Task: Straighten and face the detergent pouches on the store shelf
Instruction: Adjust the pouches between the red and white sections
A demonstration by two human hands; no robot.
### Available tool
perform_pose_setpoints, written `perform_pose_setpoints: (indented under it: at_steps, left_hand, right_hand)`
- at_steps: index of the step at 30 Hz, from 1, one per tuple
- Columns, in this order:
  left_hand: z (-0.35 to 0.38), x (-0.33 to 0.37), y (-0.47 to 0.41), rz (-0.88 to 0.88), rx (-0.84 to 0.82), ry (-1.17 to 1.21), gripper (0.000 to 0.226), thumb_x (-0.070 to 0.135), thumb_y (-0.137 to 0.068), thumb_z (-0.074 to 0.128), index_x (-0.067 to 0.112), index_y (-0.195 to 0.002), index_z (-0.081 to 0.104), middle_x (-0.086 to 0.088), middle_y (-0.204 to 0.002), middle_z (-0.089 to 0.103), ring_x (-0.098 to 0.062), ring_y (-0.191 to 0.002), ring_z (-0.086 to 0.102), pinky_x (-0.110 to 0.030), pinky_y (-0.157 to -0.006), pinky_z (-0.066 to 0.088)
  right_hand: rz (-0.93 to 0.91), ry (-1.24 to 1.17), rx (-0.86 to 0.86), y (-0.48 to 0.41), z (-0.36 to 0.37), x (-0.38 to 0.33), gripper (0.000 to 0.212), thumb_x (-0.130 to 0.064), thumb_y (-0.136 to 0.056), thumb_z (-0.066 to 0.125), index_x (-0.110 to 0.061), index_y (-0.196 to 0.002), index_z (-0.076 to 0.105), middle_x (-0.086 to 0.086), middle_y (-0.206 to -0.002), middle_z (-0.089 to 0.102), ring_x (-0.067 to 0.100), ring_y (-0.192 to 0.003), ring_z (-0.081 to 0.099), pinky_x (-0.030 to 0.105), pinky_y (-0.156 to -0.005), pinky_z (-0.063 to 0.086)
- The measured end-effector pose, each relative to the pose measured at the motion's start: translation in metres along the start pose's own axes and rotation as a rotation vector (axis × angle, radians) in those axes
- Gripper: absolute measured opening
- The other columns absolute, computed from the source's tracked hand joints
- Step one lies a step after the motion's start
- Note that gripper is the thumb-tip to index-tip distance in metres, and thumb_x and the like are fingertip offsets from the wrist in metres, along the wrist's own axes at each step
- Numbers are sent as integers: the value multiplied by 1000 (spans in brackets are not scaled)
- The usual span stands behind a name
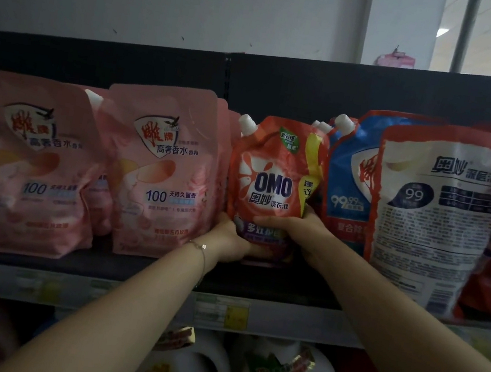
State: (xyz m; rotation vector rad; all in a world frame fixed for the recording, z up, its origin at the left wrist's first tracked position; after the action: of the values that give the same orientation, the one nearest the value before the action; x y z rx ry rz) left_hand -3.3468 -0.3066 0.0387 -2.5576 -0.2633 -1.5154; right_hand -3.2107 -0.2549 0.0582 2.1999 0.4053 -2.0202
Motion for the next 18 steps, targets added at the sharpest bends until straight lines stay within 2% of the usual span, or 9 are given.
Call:
perform_pose_setpoints:
  at_steps: [3,6,8,10,13,16,18]
  left_hand:
    - [-5,-6,0,-13,21,45,120,29,-64,88,12,-150,5,-4,-149,33,-23,-136,36,-36,-113,31]
    - [-8,-11,0,-58,60,40,125,29,-58,91,12,-149,7,-5,-147,34,-25,-134,37,-40,-113,33]
    - [-9,-8,6,-74,65,24,135,37,-43,93,13,-148,12,-5,-145,36,-25,-132,39,-41,-112,35]
    - [-9,-5,9,-56,71,1,146,48,-27,90,16,-148,15,-5,-145,37,-25,-131,41,-43,-111,36]
    - [-6,-7,11,-67,82,-41,135,44,-49,92,13,-148,6,-2,-147,28,-24,-133,36,-40,-112,34]
    - [-7,-2,12,-45,76,-69,141,51,-39,94,16,-147,10,-2,-146,35,-24,-129,43,-38,-110,38]
    - [-5,-3,12,-68,46,-47,128,32,-59,91,8,-147,1,-7,-148,30,-26,-134,36,-34,-112,32]
  right_hand:
    - [-13,-5,-40,1,7,-2,104,-29,-35,97,-23,-128,51,-3,-113,66,19,-103,61,42,-90,53]
    - [-22,-3,-80,1,15,-2,100,-26,-40,96,-22,-128,51,-2,-114,65,19,-104,61,40,-89,53]
    - [-30,1,-103,2,17,-2,95,-24,-44,96,-22,-128,51,-2,-115,65,19,-105,61,39,-88,53]
    - [-32,1,-118,1,15,-1,100,-25,-41,96,-22,-130,52,-1,-115,66,20,-106,62,41,-90,53]
    - [-47,48,-76,5,10,0,95,-27,-46,95,-19,-130,52,-1,-115,66,20,-105,62,40,-89,54]
    - [-90,80,31,10,5,0,92,-30,-51,94,-17,-131,49,0,-118,63,19,-105,61,36,-84,55]
    - [-116,57,49,13,4,0,91,-28,-54,93,-17,-132,47,-1,-117,63,17,-102,60,29,-73,53]
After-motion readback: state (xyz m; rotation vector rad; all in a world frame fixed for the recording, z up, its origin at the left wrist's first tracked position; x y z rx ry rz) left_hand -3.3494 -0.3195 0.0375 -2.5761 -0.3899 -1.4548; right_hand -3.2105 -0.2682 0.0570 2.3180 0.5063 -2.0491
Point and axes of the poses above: each hand's wrist, its own y-axis away from the middle knuckle, its own z-axis out of the palm, x = y × z, the point moved 7 cm from there along -y, towards the middle knuckle
